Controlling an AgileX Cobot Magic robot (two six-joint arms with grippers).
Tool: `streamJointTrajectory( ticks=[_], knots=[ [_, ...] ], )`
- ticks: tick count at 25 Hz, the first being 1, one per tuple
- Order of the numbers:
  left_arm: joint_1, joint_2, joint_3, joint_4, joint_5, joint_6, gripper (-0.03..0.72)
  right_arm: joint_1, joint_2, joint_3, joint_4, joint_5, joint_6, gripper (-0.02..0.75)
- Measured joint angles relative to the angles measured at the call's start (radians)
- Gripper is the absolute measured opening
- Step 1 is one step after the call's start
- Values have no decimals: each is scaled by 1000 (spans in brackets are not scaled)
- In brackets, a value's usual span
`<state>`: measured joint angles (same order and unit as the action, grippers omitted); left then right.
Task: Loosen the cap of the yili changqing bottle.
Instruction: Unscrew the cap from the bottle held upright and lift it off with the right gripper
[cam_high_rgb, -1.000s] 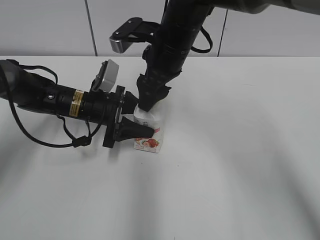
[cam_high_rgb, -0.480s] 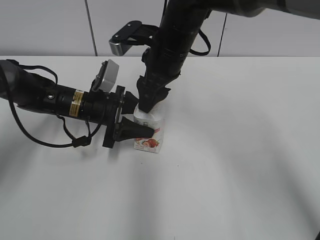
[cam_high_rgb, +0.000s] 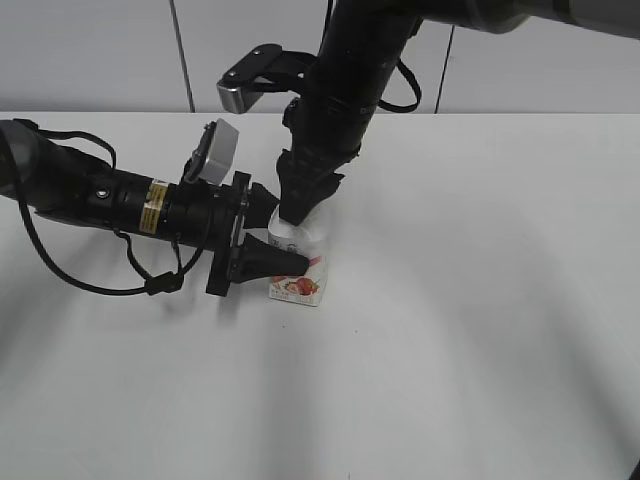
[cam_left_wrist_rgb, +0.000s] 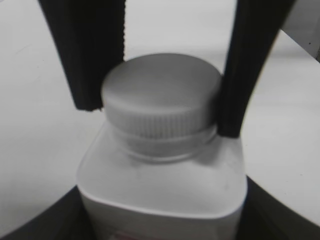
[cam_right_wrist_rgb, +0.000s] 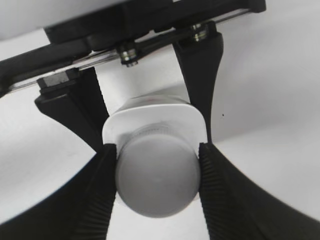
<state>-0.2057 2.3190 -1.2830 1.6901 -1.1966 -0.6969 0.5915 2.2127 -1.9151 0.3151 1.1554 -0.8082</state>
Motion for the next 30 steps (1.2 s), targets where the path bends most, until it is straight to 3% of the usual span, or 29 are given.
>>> streamJointTrajectory(
  ticks=[3, 8, 13, 26, 30],
  knots=[
    [0, 0, 0, 1, 0, 2, 430, 0, 0, 0, 1, 6, -109, 393],
    [-2, 0, 0, 7, -1, 8, 422, 0, 0, -3, 7, 21, -516, 393],
    [-2, 0, 0, 8, -1, 8, 413, 0, 0, -4, 11, 23, -752, 393],
    [-2, 0, 0, 10, -1, 8, 407, 0, 0, -4, 26, 23, -741, 393],
    [-2, 0, 0, 11, -1, 5, 407, 0, -6, -4, 47, 22, -690, 501]
  ],
)
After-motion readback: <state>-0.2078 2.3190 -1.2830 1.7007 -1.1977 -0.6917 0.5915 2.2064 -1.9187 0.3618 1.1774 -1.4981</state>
